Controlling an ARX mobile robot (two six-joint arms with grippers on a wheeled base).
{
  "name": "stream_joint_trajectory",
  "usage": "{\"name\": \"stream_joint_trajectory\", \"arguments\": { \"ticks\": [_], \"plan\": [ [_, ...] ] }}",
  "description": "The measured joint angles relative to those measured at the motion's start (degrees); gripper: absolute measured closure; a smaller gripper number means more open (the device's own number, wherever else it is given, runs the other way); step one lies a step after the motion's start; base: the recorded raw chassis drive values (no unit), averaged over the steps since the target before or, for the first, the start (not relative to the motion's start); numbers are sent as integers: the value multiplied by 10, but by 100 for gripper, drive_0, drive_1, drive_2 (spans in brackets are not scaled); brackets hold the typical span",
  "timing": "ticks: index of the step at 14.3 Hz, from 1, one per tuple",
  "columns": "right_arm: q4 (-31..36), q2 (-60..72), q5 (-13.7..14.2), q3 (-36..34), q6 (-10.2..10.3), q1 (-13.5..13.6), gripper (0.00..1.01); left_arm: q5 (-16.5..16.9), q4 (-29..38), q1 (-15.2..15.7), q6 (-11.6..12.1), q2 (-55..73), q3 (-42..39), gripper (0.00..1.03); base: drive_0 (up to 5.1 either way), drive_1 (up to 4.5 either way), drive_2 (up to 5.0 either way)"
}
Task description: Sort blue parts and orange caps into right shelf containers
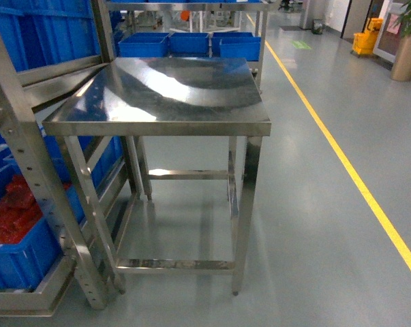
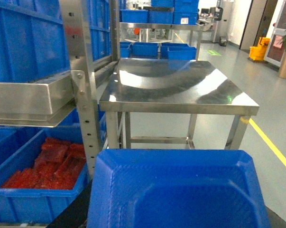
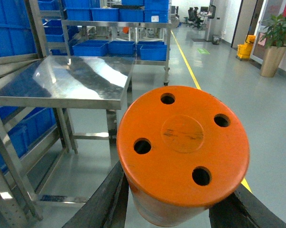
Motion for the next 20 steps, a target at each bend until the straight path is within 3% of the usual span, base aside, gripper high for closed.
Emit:
{"name": "stream_joint_trajectory", "arguments": {
  "ticks": [14, 20],
  "plan": [
    [2, 0, -1, 0, 0, 0, 60, -1, 0, 0, 0, 0, 0, 60, 9, 442, -425],
    [0, 0, -1, 0, 0, 0, 60, 0, 0, 0, 0, 0, 0, 60, -498, 238, 238]
  ]
}}
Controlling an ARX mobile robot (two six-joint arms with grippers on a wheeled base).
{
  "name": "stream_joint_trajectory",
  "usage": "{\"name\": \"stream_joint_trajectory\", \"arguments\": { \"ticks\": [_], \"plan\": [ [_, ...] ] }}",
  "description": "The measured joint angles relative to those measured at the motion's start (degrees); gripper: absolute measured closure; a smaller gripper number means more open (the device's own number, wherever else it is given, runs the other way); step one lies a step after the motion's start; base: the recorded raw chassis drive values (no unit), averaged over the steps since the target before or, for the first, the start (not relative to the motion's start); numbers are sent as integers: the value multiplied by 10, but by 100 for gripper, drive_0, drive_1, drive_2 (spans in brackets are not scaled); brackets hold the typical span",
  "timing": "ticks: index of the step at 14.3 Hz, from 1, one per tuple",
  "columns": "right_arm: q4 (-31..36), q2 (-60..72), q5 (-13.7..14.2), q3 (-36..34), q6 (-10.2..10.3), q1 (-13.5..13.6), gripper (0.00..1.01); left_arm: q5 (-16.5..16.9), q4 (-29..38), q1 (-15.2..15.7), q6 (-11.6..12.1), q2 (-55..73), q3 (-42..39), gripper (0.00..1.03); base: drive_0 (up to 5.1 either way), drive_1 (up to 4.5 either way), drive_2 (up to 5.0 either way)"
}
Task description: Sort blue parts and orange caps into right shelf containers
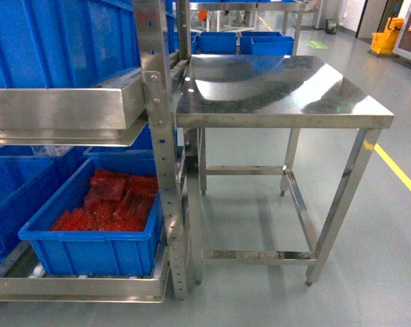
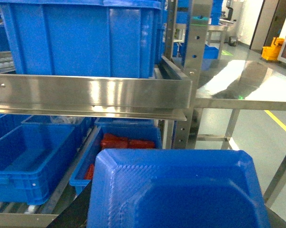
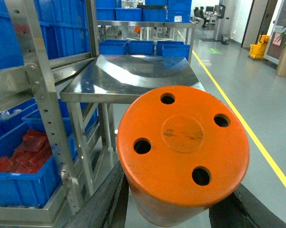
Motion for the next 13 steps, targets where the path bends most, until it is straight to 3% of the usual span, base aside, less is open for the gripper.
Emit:
{"name": "stream_joint_trajectory", "arguments": {
  "ticks": [13],
  "plan": [
    [-1, 0, 0, 0, 0, 0, 60, 0, 0, 0, 0, 0, 0, 60, -498, 238, 238]
  ]
}}
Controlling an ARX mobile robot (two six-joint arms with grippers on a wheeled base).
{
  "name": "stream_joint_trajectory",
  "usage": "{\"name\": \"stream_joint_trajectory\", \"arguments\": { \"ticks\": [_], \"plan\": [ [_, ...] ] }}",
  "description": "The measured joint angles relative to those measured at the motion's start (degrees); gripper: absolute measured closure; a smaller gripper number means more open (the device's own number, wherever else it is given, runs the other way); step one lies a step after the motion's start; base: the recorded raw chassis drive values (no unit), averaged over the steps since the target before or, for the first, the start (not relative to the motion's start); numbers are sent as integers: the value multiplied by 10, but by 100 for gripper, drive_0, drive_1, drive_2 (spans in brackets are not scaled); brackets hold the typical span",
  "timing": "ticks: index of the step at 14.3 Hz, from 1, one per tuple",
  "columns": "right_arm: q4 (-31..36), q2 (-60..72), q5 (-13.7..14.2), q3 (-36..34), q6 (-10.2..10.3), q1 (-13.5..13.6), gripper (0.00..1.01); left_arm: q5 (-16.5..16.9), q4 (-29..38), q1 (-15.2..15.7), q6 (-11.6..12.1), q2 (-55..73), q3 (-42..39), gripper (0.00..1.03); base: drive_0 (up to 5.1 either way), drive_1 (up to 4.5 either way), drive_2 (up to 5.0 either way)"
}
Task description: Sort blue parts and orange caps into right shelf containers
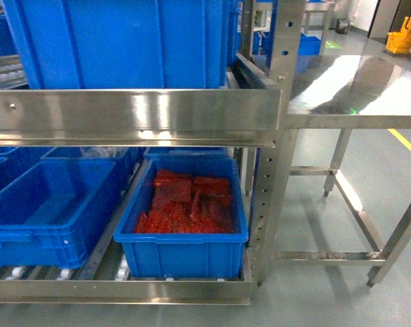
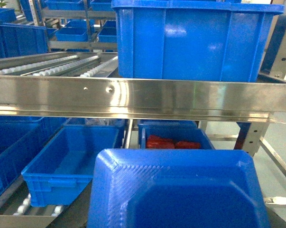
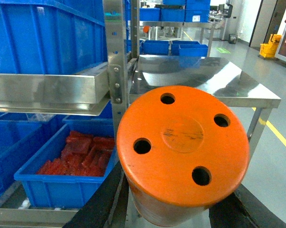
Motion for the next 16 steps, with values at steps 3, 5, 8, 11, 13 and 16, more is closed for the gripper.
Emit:
{"name": "stream_joint_trajectory", "arguments": {
  "ticks": [3, 5, 8, 11, 13, 16],
  "plan": [
    [1, 0, 0, 0, 0, 0, 60, 0, 0, 0, 0, 0, 0, 60, -495, 241, 241],
    [1, 0, 0, 0, 0, 0, 60, 0, 0, 0, 0, 0, 0, 60, -495, 241, 241],
    [0, 0, 0, 0, 0, 0, 60, 0, 0, 0, 0, 0, 0, 60, -495, 241, 241],
    [2, 0, 0, 0, 0, 0, 60, 0, 0, 0, 0, 0, 0, 60, -503, 237, 237],
    [1, 0, 0, 0, 0, 0, 60, 0, 1, 0, 0, 0, 0, 60, -507, 234, 234],
    [2, 0, 0, 0, 0, 0, 60, 0, 2, 0, 0, 0, 0, 60, -507, 234, 234]
  ]
}}
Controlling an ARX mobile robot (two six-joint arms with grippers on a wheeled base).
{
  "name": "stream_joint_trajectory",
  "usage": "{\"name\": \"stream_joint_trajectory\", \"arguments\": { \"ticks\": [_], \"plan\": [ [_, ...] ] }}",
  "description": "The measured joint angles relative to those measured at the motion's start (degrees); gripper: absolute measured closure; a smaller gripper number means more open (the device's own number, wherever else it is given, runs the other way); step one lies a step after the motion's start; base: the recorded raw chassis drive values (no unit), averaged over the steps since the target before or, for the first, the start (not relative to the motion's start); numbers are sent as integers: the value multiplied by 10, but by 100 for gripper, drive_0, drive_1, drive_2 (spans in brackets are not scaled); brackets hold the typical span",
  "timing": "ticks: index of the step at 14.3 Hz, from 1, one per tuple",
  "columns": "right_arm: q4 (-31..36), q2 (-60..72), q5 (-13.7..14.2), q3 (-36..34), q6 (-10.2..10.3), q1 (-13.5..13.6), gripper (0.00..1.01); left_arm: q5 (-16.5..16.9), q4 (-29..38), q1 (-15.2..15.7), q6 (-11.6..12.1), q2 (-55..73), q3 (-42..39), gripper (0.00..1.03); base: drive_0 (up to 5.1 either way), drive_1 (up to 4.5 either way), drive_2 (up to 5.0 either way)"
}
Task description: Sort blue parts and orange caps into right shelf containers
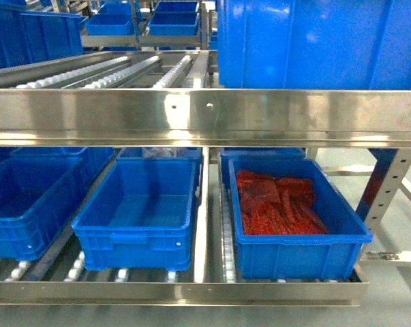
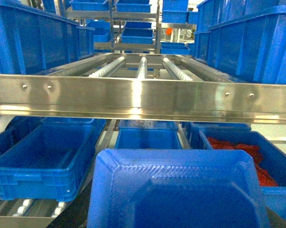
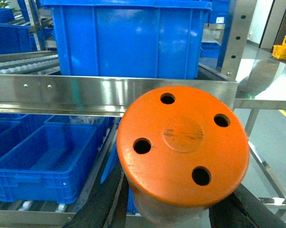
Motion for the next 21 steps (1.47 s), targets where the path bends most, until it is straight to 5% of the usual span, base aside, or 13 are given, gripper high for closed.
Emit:
{"name": "stream_joint_trajectory", "arguments": {
  "ticks": [21],
  "plan": [
    [0, 0, 0, 0, 0, 0, 60, 0, -1, 0, 0, 0, 0, 60, -490, 251, 251]
  ]
}}
